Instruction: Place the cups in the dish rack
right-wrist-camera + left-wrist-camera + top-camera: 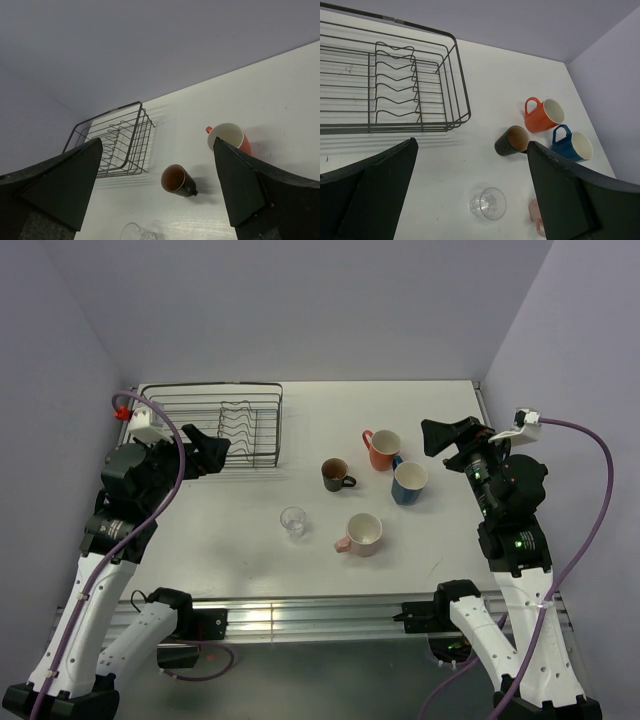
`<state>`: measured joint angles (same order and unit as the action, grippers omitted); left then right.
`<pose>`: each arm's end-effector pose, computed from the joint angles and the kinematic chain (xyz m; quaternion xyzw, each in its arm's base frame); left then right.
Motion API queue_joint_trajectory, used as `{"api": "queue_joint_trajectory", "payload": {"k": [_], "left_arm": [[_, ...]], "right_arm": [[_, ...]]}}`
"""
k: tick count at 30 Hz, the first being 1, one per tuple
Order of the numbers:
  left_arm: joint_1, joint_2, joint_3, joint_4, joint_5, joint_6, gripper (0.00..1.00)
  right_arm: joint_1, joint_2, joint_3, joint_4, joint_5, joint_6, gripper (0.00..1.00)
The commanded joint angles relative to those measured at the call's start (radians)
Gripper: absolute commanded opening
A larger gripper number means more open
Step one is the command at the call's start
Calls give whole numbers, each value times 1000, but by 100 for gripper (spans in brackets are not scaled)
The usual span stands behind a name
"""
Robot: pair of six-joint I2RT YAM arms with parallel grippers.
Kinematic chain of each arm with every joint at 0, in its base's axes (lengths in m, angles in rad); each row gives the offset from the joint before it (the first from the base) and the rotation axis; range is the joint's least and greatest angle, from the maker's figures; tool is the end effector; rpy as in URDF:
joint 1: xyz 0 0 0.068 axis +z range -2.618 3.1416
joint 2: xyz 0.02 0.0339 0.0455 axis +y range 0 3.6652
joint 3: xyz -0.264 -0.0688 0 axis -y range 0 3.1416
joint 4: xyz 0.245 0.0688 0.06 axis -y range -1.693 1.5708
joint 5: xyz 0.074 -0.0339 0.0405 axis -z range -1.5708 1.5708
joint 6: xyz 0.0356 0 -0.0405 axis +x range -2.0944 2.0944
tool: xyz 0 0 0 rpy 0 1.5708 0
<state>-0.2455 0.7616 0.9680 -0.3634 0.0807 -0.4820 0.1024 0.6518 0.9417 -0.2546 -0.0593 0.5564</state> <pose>0.1589 -0.0428 0.3875 -0.0636 0.7575 -0.2596 0.5956 0.1363 0.0161 0.4050 0.1355 0.6812 0.2521 0.6738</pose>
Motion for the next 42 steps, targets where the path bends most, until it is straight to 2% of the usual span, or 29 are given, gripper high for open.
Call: {"api": "queue_joint_trajectory", "payload": {"k": [1, 13, 23, 29, 33, 36, 37, 40, 42], "left_arm": [[5, -5, -5, 30, -7, 20, 99], [-6, 80, 9, 24, 60, 11, 97], [-202, 185, -5, -72, -130, -119, 83], [-239, 188, -58, -88, -206, -184, 78], [-247, 186, -78, -85, -216, -204, 78], [-248, 179, -86, -83, -220, -208, 78], [-248, 173, -87, -82, -222, -208, 78], [-248, 173, -91, -81, -223, -207, 78], [-248, 177, -97, -80, -220, -210, 78]], "right_arm": [[5, 0, 20, 14, 16, -6, 100], [6, 35, 32, 2, -14, -12, 100], [5, 55, 40, -17, -24, -21, 100], [5, 49, 19, -8, -46, -24, 100], [6, 68, 12, 9, -135, -35, 100], [45, 117, 35, -11, -185, -59, 98], [96, 130, 45, -21, -172, -68, 98], [192, 172, 71, -57, -30, -95, 97], [236, 192, 78, -57, 1, -96, 97]]}}
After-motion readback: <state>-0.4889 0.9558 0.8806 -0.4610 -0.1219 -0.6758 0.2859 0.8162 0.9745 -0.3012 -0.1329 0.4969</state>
